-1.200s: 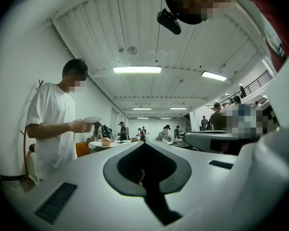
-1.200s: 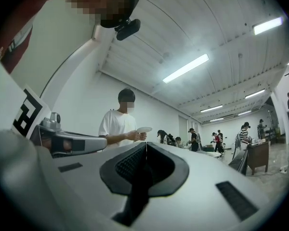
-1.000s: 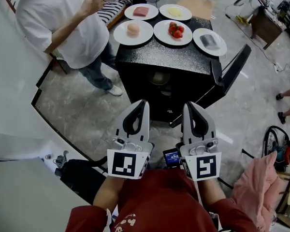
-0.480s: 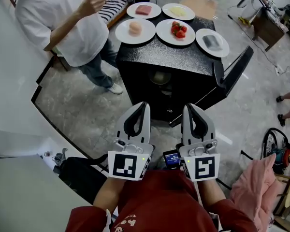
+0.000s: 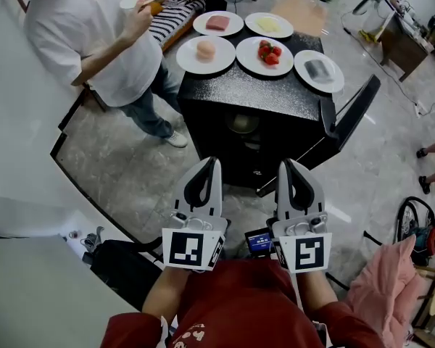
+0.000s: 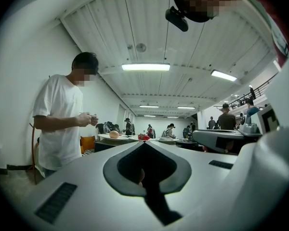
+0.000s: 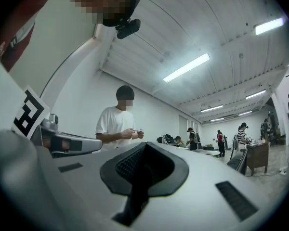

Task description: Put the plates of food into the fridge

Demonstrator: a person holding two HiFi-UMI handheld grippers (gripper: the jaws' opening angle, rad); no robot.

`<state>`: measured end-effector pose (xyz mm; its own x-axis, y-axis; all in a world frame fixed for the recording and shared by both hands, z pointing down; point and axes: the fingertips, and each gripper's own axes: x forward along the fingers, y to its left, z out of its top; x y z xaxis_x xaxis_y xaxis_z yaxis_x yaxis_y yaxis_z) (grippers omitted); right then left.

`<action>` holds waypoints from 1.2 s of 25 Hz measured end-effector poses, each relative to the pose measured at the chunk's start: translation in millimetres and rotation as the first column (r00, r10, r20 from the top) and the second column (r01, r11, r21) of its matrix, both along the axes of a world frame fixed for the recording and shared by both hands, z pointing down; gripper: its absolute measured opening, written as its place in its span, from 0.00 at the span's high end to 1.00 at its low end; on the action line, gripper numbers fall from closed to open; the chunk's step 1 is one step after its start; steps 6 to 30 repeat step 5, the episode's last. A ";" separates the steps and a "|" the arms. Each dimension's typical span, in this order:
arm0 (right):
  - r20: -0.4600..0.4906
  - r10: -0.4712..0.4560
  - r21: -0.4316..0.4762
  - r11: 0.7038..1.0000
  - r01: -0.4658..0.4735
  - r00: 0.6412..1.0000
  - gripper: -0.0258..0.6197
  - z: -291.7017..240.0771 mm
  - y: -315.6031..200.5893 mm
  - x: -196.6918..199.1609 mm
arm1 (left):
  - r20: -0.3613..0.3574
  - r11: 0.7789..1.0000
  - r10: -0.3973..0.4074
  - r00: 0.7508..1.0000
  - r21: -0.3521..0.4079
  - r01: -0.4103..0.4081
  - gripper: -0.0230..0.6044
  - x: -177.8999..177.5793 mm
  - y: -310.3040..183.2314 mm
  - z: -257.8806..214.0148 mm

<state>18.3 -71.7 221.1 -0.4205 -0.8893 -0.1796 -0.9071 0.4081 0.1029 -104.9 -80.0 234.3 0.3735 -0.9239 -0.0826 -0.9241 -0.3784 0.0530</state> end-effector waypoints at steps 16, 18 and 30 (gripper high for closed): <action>-0.005 0.008 0.000 1.000 -0.008 1.000 0.94 -1.6 2.2 0.7 | 0.007 1.000 0.006 1.000 0.009 -0.006 0.95 2.3 2.5 -4.9; -0.005 0.008 0.000 1.000 -0.008 1.000 0.94 -1.6 2.2 0.7 | 0.007 1.000 0.006 1.000 0.009 -0.006 0.95 2.3 2.5 -4.9; -0.005 0.008 0.000 1.000 -0.008 1.000 0.94 -1.6 2.2 0.7 | 0.007 1.000 0.006 1.000 0.009 -0.006 0.95 2.3 2.5 -4.9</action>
